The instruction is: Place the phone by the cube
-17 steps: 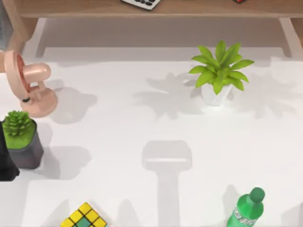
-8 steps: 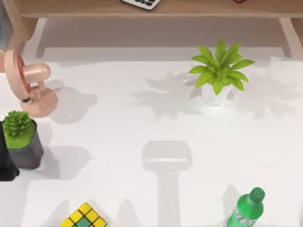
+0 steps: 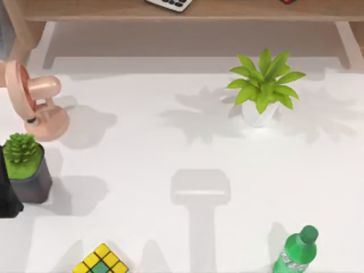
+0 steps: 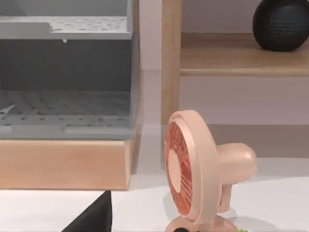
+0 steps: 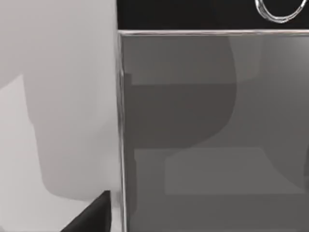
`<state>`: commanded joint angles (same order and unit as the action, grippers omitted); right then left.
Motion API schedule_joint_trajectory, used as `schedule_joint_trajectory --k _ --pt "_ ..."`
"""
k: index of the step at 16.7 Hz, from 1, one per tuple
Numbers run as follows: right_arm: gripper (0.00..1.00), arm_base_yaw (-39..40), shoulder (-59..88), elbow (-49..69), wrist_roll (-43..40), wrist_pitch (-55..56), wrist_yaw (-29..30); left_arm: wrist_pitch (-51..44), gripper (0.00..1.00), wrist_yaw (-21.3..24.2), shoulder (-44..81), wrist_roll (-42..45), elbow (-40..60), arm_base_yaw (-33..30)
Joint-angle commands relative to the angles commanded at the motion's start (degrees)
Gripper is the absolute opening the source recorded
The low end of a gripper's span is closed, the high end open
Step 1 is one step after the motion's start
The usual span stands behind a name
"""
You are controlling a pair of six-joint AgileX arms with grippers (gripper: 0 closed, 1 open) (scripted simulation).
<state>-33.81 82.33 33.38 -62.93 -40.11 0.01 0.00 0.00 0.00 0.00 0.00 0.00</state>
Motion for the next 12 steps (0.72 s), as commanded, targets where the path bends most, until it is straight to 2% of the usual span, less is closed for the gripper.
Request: schedule_joint_trajectory --k 5,12 --pt "1.00 -0.03 1.23 -1.15 -0.01 1.45 0.00 0.00 1.00 0.00 0.00 0.00 0.00 0.00" --pt "0.47 -0.03 1.23 -1.15 -0.01 1.45 0.00 0.00 1.00 0.00 0.00 0.00 0.00 0.00"
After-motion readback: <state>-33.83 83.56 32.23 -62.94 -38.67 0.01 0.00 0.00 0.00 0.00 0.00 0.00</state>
